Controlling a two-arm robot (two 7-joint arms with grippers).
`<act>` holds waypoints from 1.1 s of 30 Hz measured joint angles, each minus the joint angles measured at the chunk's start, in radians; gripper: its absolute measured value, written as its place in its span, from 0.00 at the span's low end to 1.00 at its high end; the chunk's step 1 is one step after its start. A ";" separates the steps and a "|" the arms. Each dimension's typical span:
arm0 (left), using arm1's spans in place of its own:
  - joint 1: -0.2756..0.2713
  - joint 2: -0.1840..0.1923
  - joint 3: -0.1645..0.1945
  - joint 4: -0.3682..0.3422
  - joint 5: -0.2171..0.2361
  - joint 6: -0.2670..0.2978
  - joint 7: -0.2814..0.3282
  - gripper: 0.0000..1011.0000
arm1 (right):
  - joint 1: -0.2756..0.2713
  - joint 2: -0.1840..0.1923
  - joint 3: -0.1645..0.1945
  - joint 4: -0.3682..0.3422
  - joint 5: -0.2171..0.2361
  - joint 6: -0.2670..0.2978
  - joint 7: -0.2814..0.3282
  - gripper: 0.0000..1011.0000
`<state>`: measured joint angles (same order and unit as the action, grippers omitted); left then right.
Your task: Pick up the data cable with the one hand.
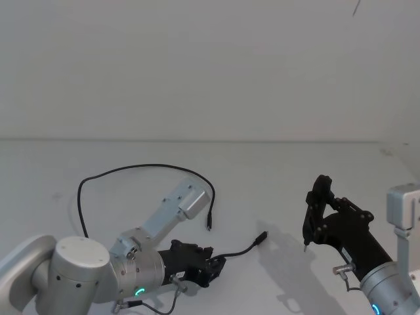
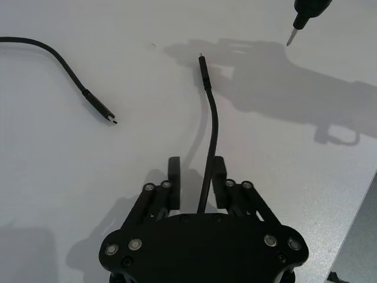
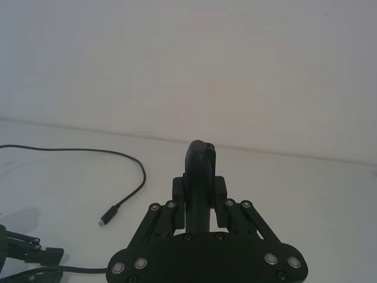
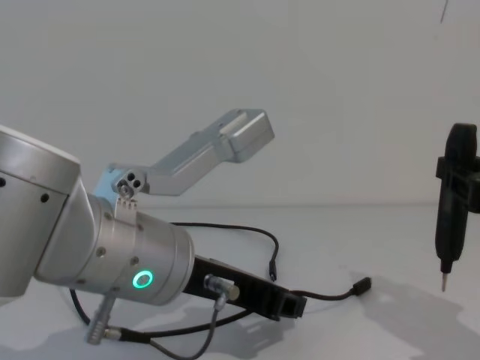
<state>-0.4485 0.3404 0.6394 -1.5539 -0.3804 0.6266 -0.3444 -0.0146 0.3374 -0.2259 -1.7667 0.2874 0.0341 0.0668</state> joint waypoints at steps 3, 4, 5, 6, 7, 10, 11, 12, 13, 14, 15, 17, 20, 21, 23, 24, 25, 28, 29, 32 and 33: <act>0.000 0.000 0.000 0.000 0.000 0.000 0.000 0.28 | 0.000 0.000 0.000 0.000 0.000 0.000 0.000 0.28; 0.000 0.000 0.000 0.001 0.000 0.001 0.000 0.23 | 0.000 0.000 0.000 0.000 0.000 0.000 0.000 0.28; 0.000 0.000 0.000 0.001 0.001 0.001 0.001 0.18 | 0.000 0.000 0.000 0.000 0.000 0.000 0.000 0.28; -0.001 -0.001 0.001 0.001 0.001 0.001 0.001 0.18 | 0.000 0.000 0.000 0.000 0.000 0.000 0.000 0.28; -0.001 -0.001 0.001 0.001 0.001 0.001 0.001 0.12 | 0.000 0.000 0.000 0.000 0.000 0.000 0.000 0.28; -0.001 -0.001 0.001 0.001 0.001 0.002 0.001 0.05 | 0.000 0.000 0.000 0.000 0.000 0.000 0.000 0.28; -0.001 -0.001 0.001 0.002 0.001 0.002 0.001 0.05 | 0.000 0.000 0.000 0.000 0.000 0.000 0.000 0.28; -0.001 -0.001 0.001 0.002 0.001 0.002 0.001 0.04 | 0.000 0.000 0.000 0.000 0.000 0.000 0.000 0.28; -0.001 -0.001 0.001 0.002 0.001 0.002 0.001 0.04 | 0.000 0.000 0.000 0.000 0.000 0.000 0.000 0.28; -0.001 -0.001 0.001 0.002 0.001 0.002 0.001 0.04 | 0.000 0.000 0.000 0.000 0.000 0.000 0.000 0.28; -0.001 -0.001 0.001 0.002 0.001 0.002 0.001 0.04 | 0.000 0.000 0.000 0.000 0.000 0.000 0.000 0.28; -0.002 -0.001 0.001 0.002 0.001 0.003 0.001 0.04 | 0.000 0.000 0.000 0.000 0.000 0.000 0.000 0.28; -0.002 -0.002 0.001 0.002 0.001 0.003 0.001 0.04 | 0.000 0.000 0.000 0.000 0.000 0.000 0.000 0.28; -0.002 -0.002 0.001 0.002 0.001 0.003 0.001 0.04 | 0.000 0.000 0.000 0.000 0.000 0.000 0.000 0.28; -0.002 -0.002 0.001 0.002 0.002 0.003 0.000 0.04 | 0.000 0.000 0.000 0.000 0.000 0.000 0.000 0.28; -0.002 -0.002 0.001 0.002 0.002 0.003 0.000 0.04 | 0.000 0.000 0.000 0.000 0.000 0.000 0.000 0.28; -0.002 -0.001 0.001 0.002 0.003 0.002 -0.001 0.04 | 0.000 0.000 0.000 0.000 0.000 0.000 0.000 0.28; -0.002 0.002 0.003 -0.001 0.007 -0.008 -0.008 0.04 | 0.000 0.000 0.002 0.000 0.000 0.000 0.001 0.28; -0.002 0.004 0.004 -0.001 0.009 -0.013 -0.012 0.04 | 0.001 0.000 0.003 -0.002 0.001 0.000 0.003 0.28; -0.002 0.015 0.009 -0.007 0.015 -0.035 -0.027 0.04 | 0.003 0.000 0.008 -0.008 0.004 -0.001 0.008 0.28; -0.002 0.018 0.009 -0.009 0.016 -0.041 -0.031 0.04 | 0.004 0.000 0.009 -0.010 0.006 -0.001 0.010 0.28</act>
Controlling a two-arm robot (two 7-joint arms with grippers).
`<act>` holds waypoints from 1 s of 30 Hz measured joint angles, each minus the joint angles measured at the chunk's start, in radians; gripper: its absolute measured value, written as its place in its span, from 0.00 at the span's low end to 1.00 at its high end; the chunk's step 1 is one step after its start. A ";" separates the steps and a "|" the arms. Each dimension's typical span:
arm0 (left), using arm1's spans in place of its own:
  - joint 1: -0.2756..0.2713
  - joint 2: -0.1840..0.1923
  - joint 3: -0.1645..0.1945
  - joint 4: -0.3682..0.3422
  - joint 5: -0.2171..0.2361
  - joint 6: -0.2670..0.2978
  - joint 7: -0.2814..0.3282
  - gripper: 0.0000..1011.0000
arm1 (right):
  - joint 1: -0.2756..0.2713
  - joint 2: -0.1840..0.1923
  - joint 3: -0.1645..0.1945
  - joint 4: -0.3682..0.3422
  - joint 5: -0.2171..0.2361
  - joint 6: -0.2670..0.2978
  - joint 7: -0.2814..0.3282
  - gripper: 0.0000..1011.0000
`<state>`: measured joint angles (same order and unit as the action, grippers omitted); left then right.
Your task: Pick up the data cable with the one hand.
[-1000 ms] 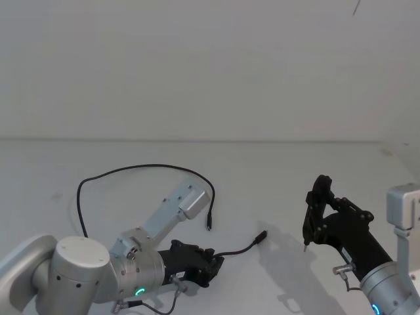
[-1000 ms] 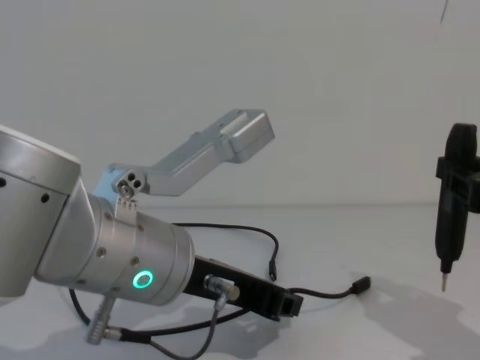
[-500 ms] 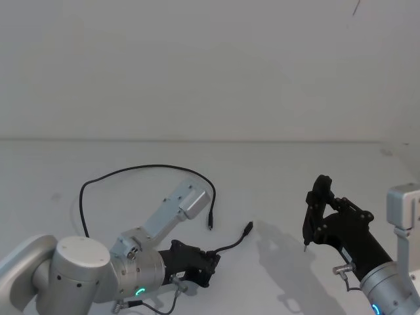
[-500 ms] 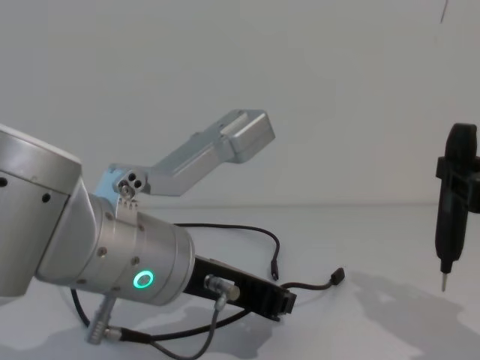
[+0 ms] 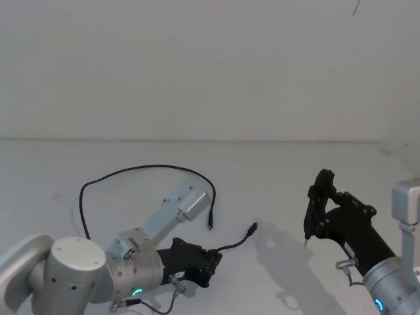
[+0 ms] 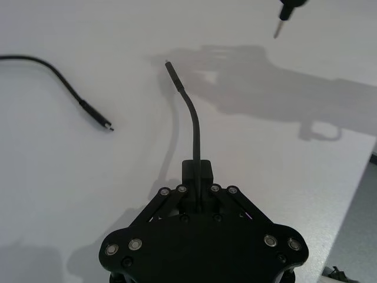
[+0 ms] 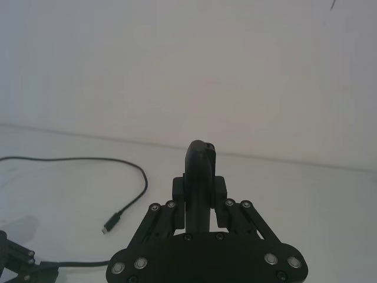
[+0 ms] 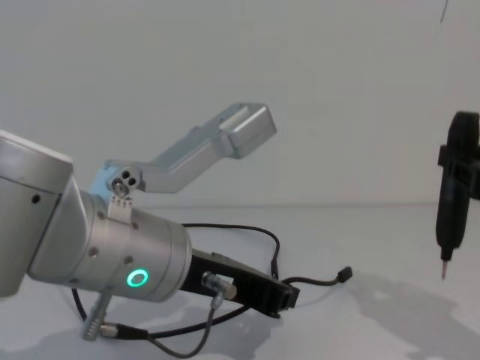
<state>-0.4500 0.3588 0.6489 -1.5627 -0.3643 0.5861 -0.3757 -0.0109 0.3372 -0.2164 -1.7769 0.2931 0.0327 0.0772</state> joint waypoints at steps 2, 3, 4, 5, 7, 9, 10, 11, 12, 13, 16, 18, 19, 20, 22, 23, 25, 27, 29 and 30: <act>0.000 0.011 0.003 -0.006 0.004 -0.022 -0.018 0.04 | 0.003 0.001 0.005 -0.007 0.007 -0.002 0.008 0.28; 0.000 0.017 0.003 -0.010 0.005 -0.028 -0.024 0.04 | 0.004 0.001 0.007 -0.010 0.009 -0.002 0.011 0.28; 0.000 0.025 0.004 -0.015 0.007 -0.042 -0.036 0.04 | 0.006 0.002 0.010 -0.014 0.014 -0.002 0.017 0.28; 0.000 0.029 0.004 -0.019 0.008 -0.049 -0.043 0.04 | 0.007 0.003 0.012 -0.017 0.018 -0.003 0.021 0.28; 0.001 0.040 0.004 -0.028 0.008 -0.065 -0.057 0.04 | 0.009 0.004 0.016 -0.022 0.024 -0.003 0.028 0.28; 0.003 0.055 0.003 -0.040 0.008 -0.083 -0.075 0.04 | 0.012 0.004 0.021 -0.029 0.034 -0.003 0.039 0.28; 0.004 0.060 0.002 -0.045 0.008 -0.091 -0.081 0.04 | 0.013 0.005 0.022 -0.031 0.040 -0.002 0.044 0.28; 0.007 0.070 0.000 -0.055 0.007 -0.101 -0.090 0.04 | 0.015 0.005 0.025 -0.034 0.044 -0.002 0.048 0.28; 0.008 0.074 -0.001 -0.059 0.006 -0.107 -0.094 0.04 | 0.016 0.005 0.028 -0.038 0.052 -0.001 0.056 0.28; 0.009 0.078 -0.002 -0.063 0.006 -0.112 -0.099 0.04 | 0.019 0.005 0.031 -0.042 0.060 0.001 0.063 0.28; 0.013 0.093 -0.006 -0.078 0.002 -0.128 -0.112 0.04 | 0.023 0.004 0.037 -0.048 0.077 0.006 0.078 0.28; 0.015 0.102 -0.009 -0.088 -0.001 -0.139 -0.121 0.04 | 0.025 0.004 0.040 -0.050 0.086 0.009 0.086 0.28; 0.016 0.105 -0.010 -0.090 -0.002 -0.142 -0.123 0.04 | 0.026 0.003 0.041 -0.051 0.090 0.011 0.090 0.28; 0.018 0.110 -0.011 -0.095 -0.003 -0.147 -0.128 0.04 | 0.028 0.003 0.042 -0.051 0.094 0.013 0.094 0.28; 0.019 0.113 -0.012 -0.100 -0.004 -0.151 -0.132 0.04 | 0.032 0.003 0.045 -0.052 0.106 0.017 0.105 0.28; 0.019 0.115 -0.013 -0.101 -0.005 -0.154 -0.133 0.04 | 0.034 0.002 0.045 -0.052 0.111 0.018 0.109 0.28; 0.021 0.121 -0.014 -0.107 -0.006 -0.160 -0.139 0.04 | 0.040 0.002 0.046 -0.052 0.121 0.022 0.117 0.28; 0.021 0.124 -0.015 -0.110 -0.007 -0.163 -0.141 0.04 | 0.044 0.001 0.047 -0.049 0.126 0.023 0.123 0.28; 0.022 0.127 -0.016 -0.114 -0.008 -0.167 -0.145 0.04 | 0.052 0.001 0.047 -0.041 0.135 0.025 0.132 0.28; 0.023 0.130 -0.017 -0.116 -0.009 -0.170 -0.147 0.04 | 0.057 0.000 0.046 -0.036 0.140 0.025 0.137 0.28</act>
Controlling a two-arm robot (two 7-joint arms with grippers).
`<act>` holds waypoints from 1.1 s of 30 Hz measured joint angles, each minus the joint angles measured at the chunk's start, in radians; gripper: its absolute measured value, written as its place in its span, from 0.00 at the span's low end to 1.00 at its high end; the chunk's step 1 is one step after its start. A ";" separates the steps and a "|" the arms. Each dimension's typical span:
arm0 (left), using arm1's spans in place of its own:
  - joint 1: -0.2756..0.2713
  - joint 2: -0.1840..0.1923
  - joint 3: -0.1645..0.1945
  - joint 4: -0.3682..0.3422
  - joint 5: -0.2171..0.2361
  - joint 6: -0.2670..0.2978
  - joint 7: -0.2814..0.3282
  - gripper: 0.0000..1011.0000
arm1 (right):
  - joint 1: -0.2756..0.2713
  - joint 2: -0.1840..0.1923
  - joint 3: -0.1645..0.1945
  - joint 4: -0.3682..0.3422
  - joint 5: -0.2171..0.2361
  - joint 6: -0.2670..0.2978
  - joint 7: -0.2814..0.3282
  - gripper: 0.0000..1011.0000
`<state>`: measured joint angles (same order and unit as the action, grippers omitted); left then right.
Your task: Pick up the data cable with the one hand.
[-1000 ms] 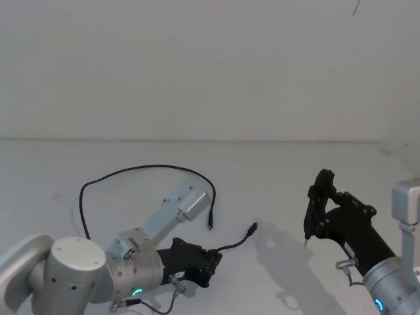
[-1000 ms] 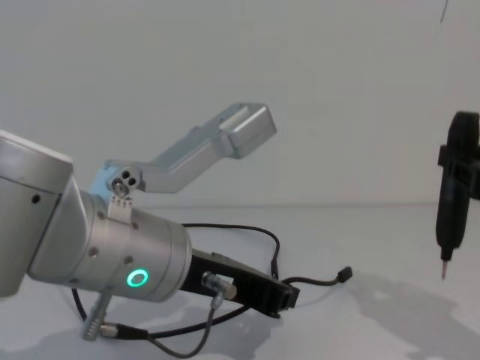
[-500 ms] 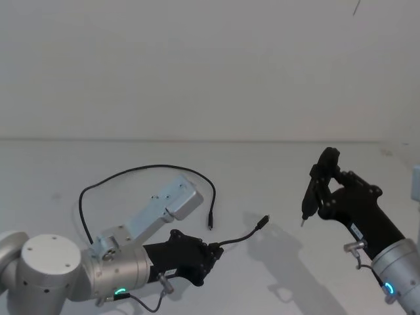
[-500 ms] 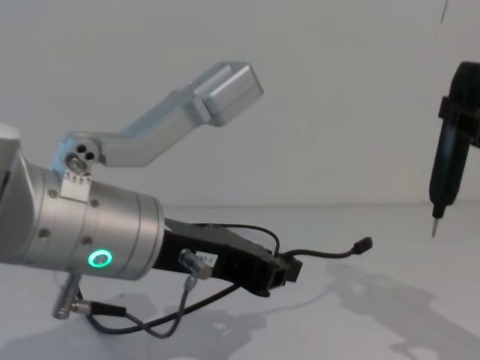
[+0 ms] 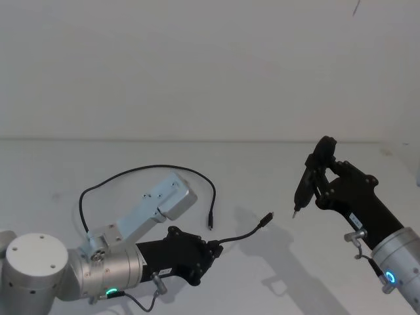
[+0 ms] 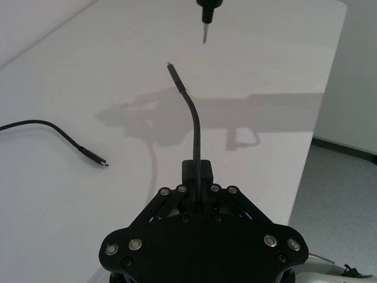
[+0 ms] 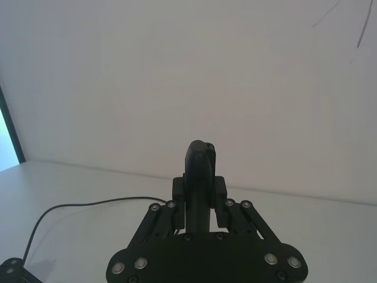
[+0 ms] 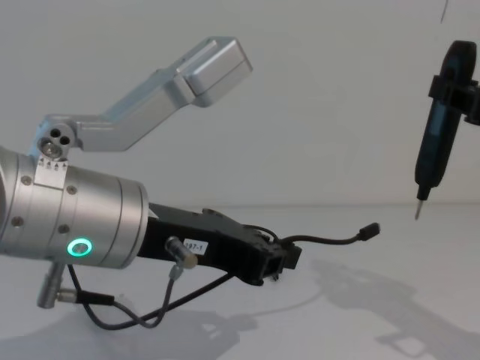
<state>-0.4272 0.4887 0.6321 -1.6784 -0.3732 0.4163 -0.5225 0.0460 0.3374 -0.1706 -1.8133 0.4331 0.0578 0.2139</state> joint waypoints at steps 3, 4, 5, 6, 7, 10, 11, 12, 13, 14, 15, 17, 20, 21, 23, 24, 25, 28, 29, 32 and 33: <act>0.001 0.003 -0.001 -0.004 -0.001 -0.004 -0.003 0.04 | 0.011 0.000 -0.004 0.012 0.004 -0.001 0.008 0.28; 0.001 0.004 -0.001 -0.005 -0.001 -0.005 -0.004 0.04 | 0.013 -0.001 -0.005 0.014 0.004 -0.002 0.009 0.28; 0.001 0.005 -0.001 -0.005 -0.002 -0.005 -0.005 0.04 | 0.018 -0.001 -0.007 0.019 0.004 -0.006 0.013 0.28; 0.002 0.006 -0.002 -0.007 -0.002 -0.007 -0.006 0.04 | 0.022 -0.001 -0.008 0.022 0.004 -0.009 0.015 0.28; 0.002 0.007 -0.002 -0.007 -0.002 -0.008 -0.007 0.04 | 0.024 -0.001 -0.010 0.026 0.003 -0.011 0.017 0.28; 0.002 0.009 -0.002 -0.010 -0.003 -0.010 -0.008 0.04 | 0.034 -0.003 -0.016 0.037 -0.002 -0.022 0.023 0.28; 0.003 0.009 -0.002 -0.010 -0.003 -0.011 -0.009 0.04 | 0.036 -0.004 -0.018 0.040 -0.005 -0.025 0.025 0.28; 0.003 0.010 -0.003 -0.010 -0.003 -0.011 -0.009 0.04 | 0.038 -0.004 -0.019 0.043 -0.007 -0.027 0.025 0.28; 0.003 0.011 -0.003 -0.011 -0.003 -0.012 -0.010 0.04 | 0.042 -0.005 -0.022 0.047 -0.011 -0.032 0.028 0.28; 0.003 0.011 -0.003 -0.011 -0.003 -0.012 -0.010 0.04 | 0.045 -0.006 -0.024 0.050 -0.013 -0.034 0.029 0.28; 0.003 0.012 -0.003 -0.012 -0.003 -0.013 -0.011 0.04 | 0.046 -0.007 -0.024 0.052 -0.016 -0.037 0.030 0.28; 0.003 0.012 -0.003 -0.013 -0.003 -0.014 -0.011 0.04 | 0.051 -0.010 -0.027 0.058 -0.022 -0.044 0.032 0.28; 0.003 0.013 -0.003 -0.014 -0.004 -0.015 -0.012 0.04 | 0.057 -0.014 -0.031 0.065 -0.028 -0.050 0.034 0.28; 0.003 0.014 -0.004 -0.014 -0.004 -0.016 -0.012 0.04 | 0.059 -0.014 -0.031 0.067 -0.029 -0.052 0.035 0.28; 0.004 0.014 -0.004 -0.014 -0.004 -0.016 -0.013 0.04 | 0.062 -0.017 -0.033 0.071 -0.031 -0.055 0.038 0.28; 0.004 0.014 -0.004 -0.014 -0.004 -0.016 -0.013 0.04 | 0.063 -0.019 -0.033 0.072 -0.032 -0.056 0.039 0.28; 0.004 0.015 -0.004 -0.015 -0.004 -0.016 -0.013 0.04 | 0.065 -0.020 -0.034 0.075 -0.032 -0.056 0.040 0.28; 0.004 0.015 -0.004 -0.015 -0.005 -0.017 -0.013 0.04 | 0.068 -0.024 -0.037 0.079 -0.033 -0.056 0.044 0.28; 0.004 0.015 -0.004 -0.015 -0.005 -0.017 -0.014 0.04 | 0.069 -0.025 -0.037 0.080 -0.032 -0.056 0.045 0.28; 0.004 0.015 -0.004 -0.016 -0.005 -0.017 -0.014 0.04 | 0.071 -0.026 -0.039 0.082 -0.032 -0.055 0.048 0.28; 0.004 0.015 -0.004 -0.016 -0.005 -0.017 -0.014 0.04 | 0.072 -0.027 -0.040 0.083 -0.032 -0.054 0.048 0.28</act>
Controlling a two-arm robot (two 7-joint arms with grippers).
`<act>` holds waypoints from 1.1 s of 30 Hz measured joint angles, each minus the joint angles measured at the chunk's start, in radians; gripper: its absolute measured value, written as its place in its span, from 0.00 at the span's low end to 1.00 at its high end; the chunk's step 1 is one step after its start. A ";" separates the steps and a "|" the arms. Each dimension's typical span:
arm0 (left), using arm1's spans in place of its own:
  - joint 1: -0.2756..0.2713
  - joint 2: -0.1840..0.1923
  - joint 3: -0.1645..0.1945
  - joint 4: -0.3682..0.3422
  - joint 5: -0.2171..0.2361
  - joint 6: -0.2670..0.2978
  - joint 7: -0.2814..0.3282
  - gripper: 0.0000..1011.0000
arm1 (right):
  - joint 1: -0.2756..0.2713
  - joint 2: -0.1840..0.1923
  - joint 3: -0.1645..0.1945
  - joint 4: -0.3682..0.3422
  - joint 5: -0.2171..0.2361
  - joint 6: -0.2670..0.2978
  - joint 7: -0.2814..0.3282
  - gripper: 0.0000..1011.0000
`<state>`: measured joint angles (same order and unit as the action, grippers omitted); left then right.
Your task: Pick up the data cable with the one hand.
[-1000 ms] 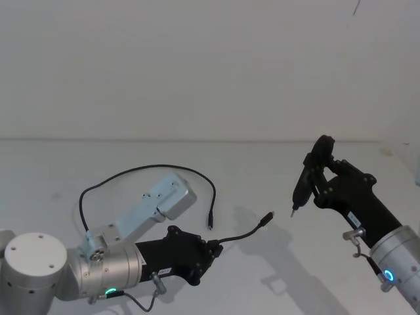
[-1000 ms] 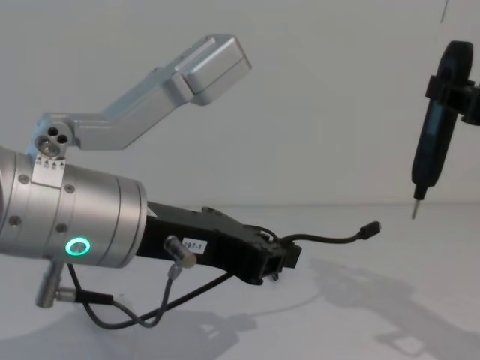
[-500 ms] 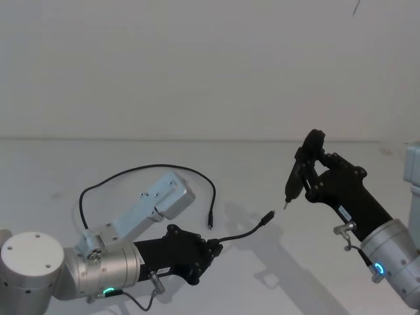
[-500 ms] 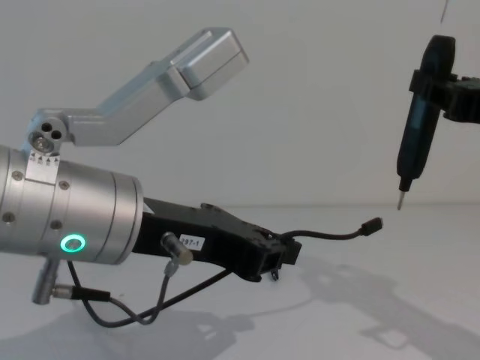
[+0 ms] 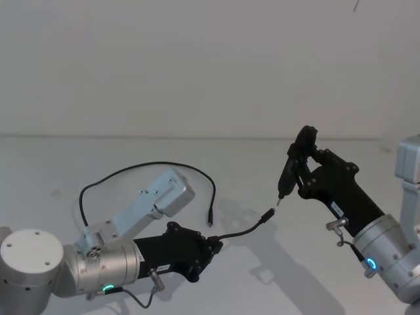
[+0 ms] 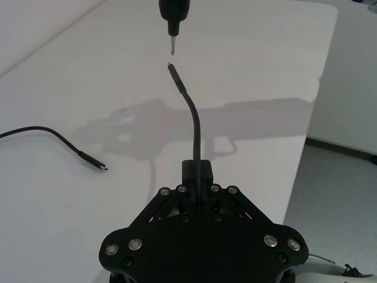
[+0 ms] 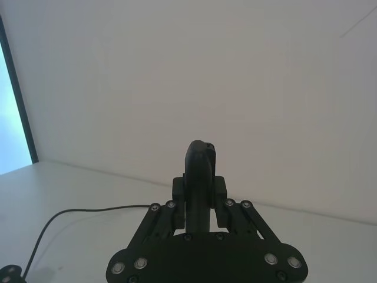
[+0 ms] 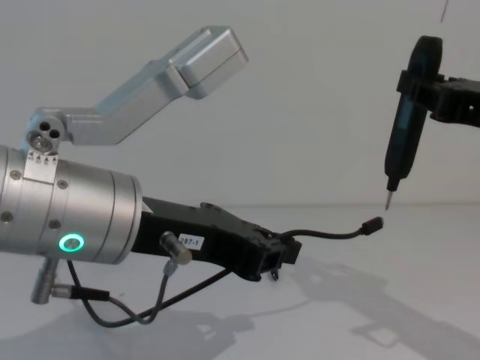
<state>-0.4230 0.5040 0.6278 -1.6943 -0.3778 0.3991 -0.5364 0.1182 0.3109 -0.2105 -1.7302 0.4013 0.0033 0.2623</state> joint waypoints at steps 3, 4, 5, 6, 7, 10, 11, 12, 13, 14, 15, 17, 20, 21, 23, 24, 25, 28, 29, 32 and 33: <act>0.000 0.000 0.000 0.000 0.000 0.000 0.000 0.04 | 0.004 -0.001 -0.004 0.005 0.002 0.006 0.003 0.28; 0.000 0.000 0.000 0.000 0.000 -0.001 0.000 0.04 | 0.005 -0.002 -0.005 0.006 0.002 0.007 0.003 0.28; 0.000 0.000 0.000 0.000 0.000 -0.001 0.000 0.04 | 0.006 -0.002 -0.006 0.007 0.002 0.008 0.003 0.28; 0.000 0.001 0.000 -0.001 0.000 -0.001 -0.001 0.04 | 0.007 -0.002 -0.008 0.009 0.002 0.010 0.004 0.28; 0.000 0.001 0.000 -0.001 0.000 -0.001 -0.001 0.04 | 0.008 -0.002 -0.008 0.010 0.002 0.011 0.004 0.28; 0.000 0.001 0.000 -0.001 0.000 -0.001 -0.001 0.04 | 0.012 -0.003 -0.011 0.015 0.002 0.014 0.004 0.28; 0.000 0.001 0.000 -0.001 0.000 -0.001 -0.001 0.04 | 0.012 -0.004 -0.011 0.016 0.001 0.014 0.004 0.28; 0.000 0.001 0.000 -0.001 0.000 -0.001 -0.001 0.04 | 0.013 -0.004 -0.011 0.017 0.000 0.015 0.003 0.28; 0.000 0.001 0.000 -0.001 0.000 -0.001 -0.001 0.04 | 0.014 -0.005 -0.012 0.020 -0.001 0.015 0.003 0.28; 0.000 0.001 0.000 -0.001 0.000 -0.001 -0.001 0.04 | 0.015 -0.005 -0.012 0.021 -0.002 0.016 0.002 0.28; 0.000 0.001 0.000 -0.001 0.000 -0.001 -0.001 0.04 | 0.016 -0.006 -0.012 0.023 -0.004 0.016 0.001 0.28; 0.000 0.001 0.000 -0.001 0.000 -0.001 -0.001 0.04 | 0.017 -0.007 -0.012 0.025 -0.006 0.016 0.000 0.28; 0.000 0.001 0.000 -0.001 0.000 -0.001 -0.001 0.04 | 0.019 -0.009 -0.012 0.029 -0.010 0.017 -0.001 0.28; 0.000 0.001 0.000 -0.001 0.000 -0.001 -0.001 0.04 | 0.020 -0.009 -0.012 0.030 -0.010 0.017 -0.001 0.28; 0.000 0.001 0.000 -0.001 0.000 -0.001 -0.001 0.04 | 0.021 -0.011 -0.011 0.031 -0.013 0.017 -0.002 0.28; 0.000 0.001 0.000 -0.001 0.000 -0.001 -0.001 0.04 | 0.021 -0.011 -0.011 0.032 -0.013 0.017 -0.002 0.28; 0.000 0.001 0.000 -0.001 0.000 -0.001 -0.001 0.04 | 0.021 -0.012 -0.010 0.033 -0.014 0.017 -0.002 0.28; 0.000 0.001 0.000 -0.001 0.000 -0.001 -0.001 0.04 | 0.022 -0.013 -0.009 0.035 -0.015 0.017 -0.002 0.28; 0.000 0.001 0.000 -0.001 0.000 -0.001 -0.001 0.04 | 0.022 -0.014 -0.008 0.035 -0.015 0.017 -0.002 0.28; 0.000 0.001 0.000 -0.001 0.000 -0.001 -0.001 0.04 | 0.023 -0.014 -0.007 0.036 -0.016 0.017 -0.002 0.28; 0.000 0.001 0.000 -0.001 0.000 -0.001 -0.001 0.04 | 0.023 -0.014 -0.007 0.036 -0.016 0.017 -0.001 0.28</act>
<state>-0.4229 0.5053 0.6279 -1.6951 -0.3777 0.3978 -0.5374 0.1409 0.2971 -0.2178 -1.6938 0.3856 0.0199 0.2609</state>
